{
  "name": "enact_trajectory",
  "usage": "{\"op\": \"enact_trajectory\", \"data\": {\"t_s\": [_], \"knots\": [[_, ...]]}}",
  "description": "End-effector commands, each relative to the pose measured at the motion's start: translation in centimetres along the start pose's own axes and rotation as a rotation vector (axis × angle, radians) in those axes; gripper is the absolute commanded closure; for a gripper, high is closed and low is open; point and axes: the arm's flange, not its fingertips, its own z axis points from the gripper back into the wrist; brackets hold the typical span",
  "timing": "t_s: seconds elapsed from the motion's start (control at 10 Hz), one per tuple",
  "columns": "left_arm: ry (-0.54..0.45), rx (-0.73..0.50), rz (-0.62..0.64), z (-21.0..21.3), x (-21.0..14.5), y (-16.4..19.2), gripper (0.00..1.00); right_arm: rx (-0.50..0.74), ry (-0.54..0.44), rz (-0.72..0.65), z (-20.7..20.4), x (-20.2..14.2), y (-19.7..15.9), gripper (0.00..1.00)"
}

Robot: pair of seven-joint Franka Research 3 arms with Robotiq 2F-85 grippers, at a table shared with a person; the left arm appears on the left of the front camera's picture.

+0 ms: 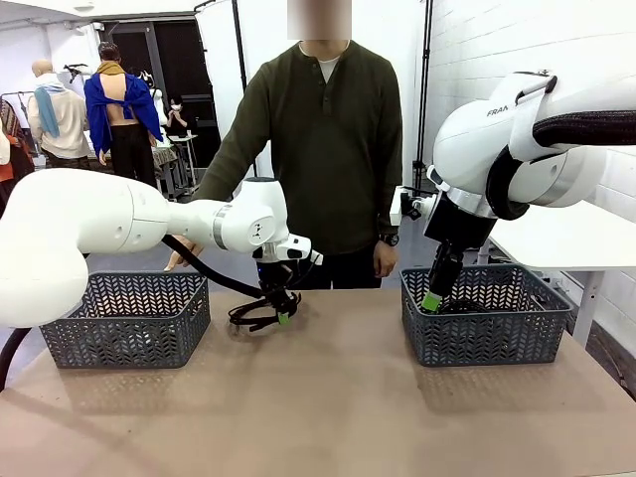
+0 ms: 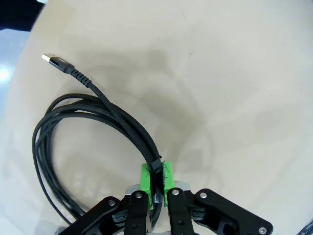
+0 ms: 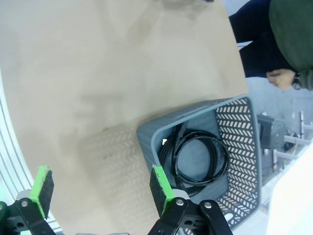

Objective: Organize the cables according to human instructions.
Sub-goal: Pick up a bundle of cables and place it in the basket indicated by the human.

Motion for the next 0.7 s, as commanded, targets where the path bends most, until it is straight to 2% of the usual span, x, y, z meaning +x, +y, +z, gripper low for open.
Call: {"op": "enact_trajectory", "data": {"t_s": [0.0, 0.3, 0.6], "knots": [[-0.006, 0.041, 0.018, 4.0, 0.5, -1.0, 1.00, -0.005, 0.005, -0.004, 0.0, 0.0, -0.1, 0.00], [-0.041, 0.014, -0.079, 10.1, 0.3, -2.2, 1.00, -0.005, 0.005, -0.004, 0.0, 0.0, -0.1, 0.00], [-0.020, 0.020, -0.265, 15.7, -1.0, -2.5, 1.00, -0.005, 0.005, -0.004, 0.0, 0.0, -0.1, 0.00]]}}
